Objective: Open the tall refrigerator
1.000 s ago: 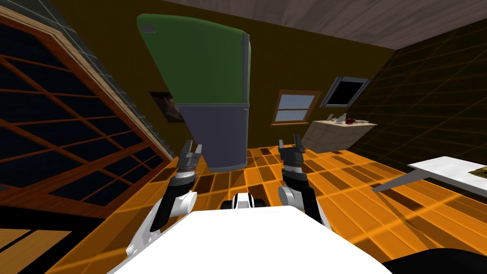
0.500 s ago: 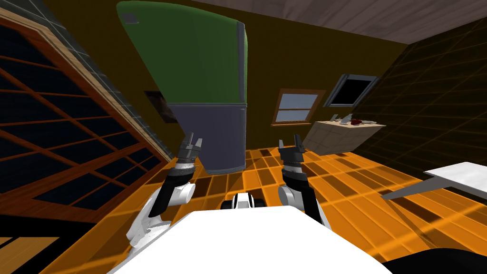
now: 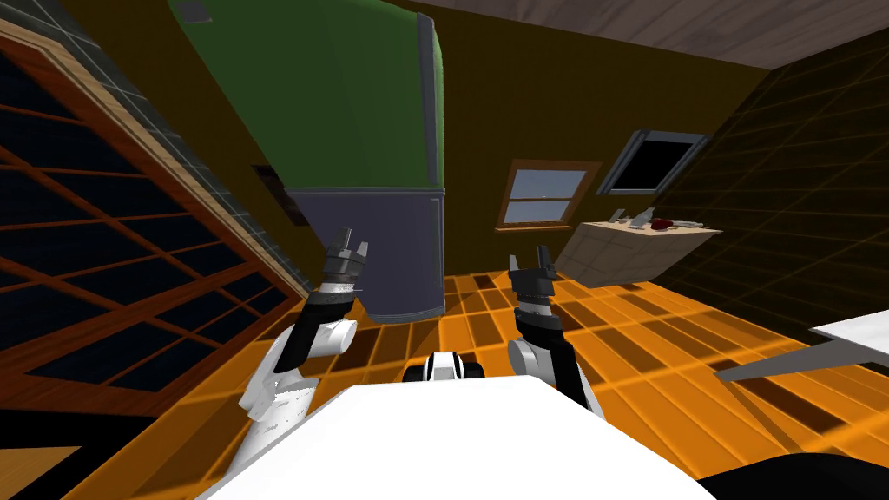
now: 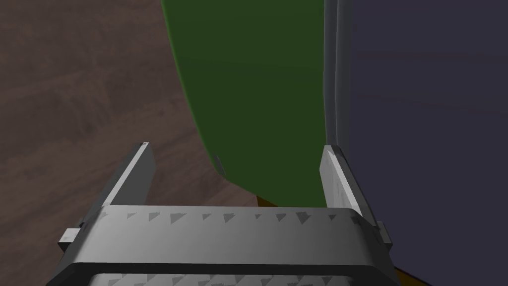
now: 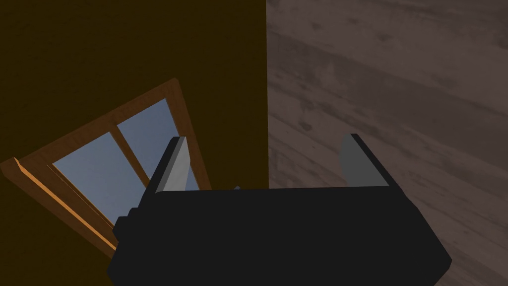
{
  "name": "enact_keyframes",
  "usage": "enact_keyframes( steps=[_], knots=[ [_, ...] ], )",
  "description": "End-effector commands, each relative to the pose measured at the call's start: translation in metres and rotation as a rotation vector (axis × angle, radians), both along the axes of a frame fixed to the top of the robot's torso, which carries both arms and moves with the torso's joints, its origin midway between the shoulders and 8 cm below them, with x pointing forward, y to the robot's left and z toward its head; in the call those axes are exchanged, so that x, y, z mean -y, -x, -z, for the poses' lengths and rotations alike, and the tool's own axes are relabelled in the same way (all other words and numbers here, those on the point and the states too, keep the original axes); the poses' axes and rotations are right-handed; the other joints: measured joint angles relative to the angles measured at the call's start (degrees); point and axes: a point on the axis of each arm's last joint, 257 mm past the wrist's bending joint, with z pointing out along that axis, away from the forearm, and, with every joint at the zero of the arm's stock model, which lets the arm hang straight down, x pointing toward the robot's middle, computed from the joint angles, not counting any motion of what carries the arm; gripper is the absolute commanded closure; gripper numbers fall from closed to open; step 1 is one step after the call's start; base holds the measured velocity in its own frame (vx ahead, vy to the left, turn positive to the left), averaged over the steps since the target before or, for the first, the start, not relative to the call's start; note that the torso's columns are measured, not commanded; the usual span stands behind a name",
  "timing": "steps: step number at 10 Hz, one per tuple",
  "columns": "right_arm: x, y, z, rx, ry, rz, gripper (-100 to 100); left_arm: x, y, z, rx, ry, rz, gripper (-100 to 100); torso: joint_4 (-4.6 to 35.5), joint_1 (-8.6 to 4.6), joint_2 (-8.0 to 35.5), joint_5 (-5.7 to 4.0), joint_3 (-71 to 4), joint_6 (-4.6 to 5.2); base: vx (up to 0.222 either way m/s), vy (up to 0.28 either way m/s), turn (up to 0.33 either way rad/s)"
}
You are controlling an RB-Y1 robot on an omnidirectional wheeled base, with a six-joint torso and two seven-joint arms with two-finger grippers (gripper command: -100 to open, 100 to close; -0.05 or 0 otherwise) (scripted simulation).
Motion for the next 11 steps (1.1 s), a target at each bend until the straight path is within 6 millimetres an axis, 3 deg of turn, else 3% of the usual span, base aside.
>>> enact_keyframes(
  steps=[1,5,6,8,9,11],
  knots=[
    [0.0,0.0,0.0,0.0,0.0,0.0,0,-0.004,-0.006,-0.014,-0.002,0.011,-0.006,-100,0.0,0.0,0.1,-0.01,0.0,-0.01,0.082,-0.058,0.022],
    [0.0,0.0,0.0,0.0,0.0,0.0,0,-0.008,-0.012,-0.045,0.02,0.039,-0.011,-100,0.0,-0.15,0.0,-0.06,0.0,0.0,0.101,-0.101,0.029],
    [0.0,0.0,0.0,0.0,0.0,0.0,0,-0.009,-0.013,-0.043,0.009,0.04,-0.014,-100,0.0,-0.17,0.0,-0.06,0.0,0.0,0.089,-0.092,0.013],
    [0.0,0.0,0.0,0.0,0.0,0.0,0,-0.012,-0.015,-0.065,0.029,0.062,-0.014,-100,0.0,-0.01,0.0,-0.01,0.0,0.0,0.112,-0.107,0.028],
    [0.0,0.0,0.0,0.0,0.0,0.0,0,-0.013,-0.017,-0.063,0.017,0.064,-0.018,-100,0.0,-0.13,-0.1,-0.04,-0.1,0.0,0.112,-0.093,0.018],
    [0.0,0.0,0.0,0.0,0.0,0.0,0,-0.016,-0.016,-0.085,0.038,0.087,-0.017,-100,0.0,-0.03,0.1,-0.01,0.0,0.0,0.097,-0.109,0.027]
  ],
)
